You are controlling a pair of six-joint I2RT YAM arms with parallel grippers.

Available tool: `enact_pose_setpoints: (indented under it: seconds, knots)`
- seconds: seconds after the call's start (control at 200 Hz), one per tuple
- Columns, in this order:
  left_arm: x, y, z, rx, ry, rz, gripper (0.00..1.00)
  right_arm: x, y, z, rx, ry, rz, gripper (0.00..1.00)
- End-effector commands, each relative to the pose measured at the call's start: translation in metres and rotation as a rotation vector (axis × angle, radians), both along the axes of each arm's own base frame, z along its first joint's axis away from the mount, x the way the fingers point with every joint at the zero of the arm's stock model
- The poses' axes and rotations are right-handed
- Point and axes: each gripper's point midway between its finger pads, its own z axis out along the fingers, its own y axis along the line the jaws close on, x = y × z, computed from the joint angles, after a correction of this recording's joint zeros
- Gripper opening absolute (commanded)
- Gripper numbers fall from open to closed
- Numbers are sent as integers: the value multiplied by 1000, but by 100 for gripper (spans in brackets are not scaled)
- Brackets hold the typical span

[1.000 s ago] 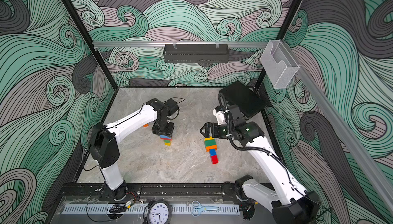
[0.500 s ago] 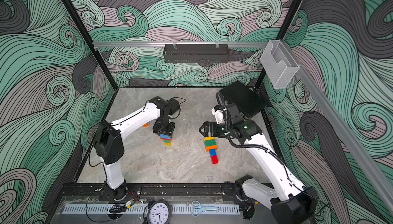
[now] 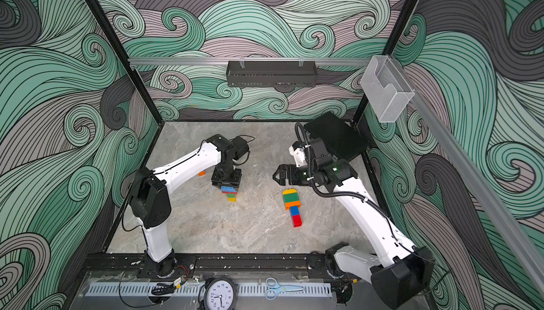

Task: Assemble an ice cream with lego
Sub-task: Assemble the lego brick with the lego brick.

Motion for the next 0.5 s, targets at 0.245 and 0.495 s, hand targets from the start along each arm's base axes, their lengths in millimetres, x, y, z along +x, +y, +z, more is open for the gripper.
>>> enact_pose_setpoints:
  seconds: [0.245,0.495]
  knots:
    - [-14,18,-48,140,117,30,1,-5,-2,-1,9,-15,-6,99]
    - [-12,18,-44,137,100,35,2,-7,-4,-3,8,-15,-11,99]
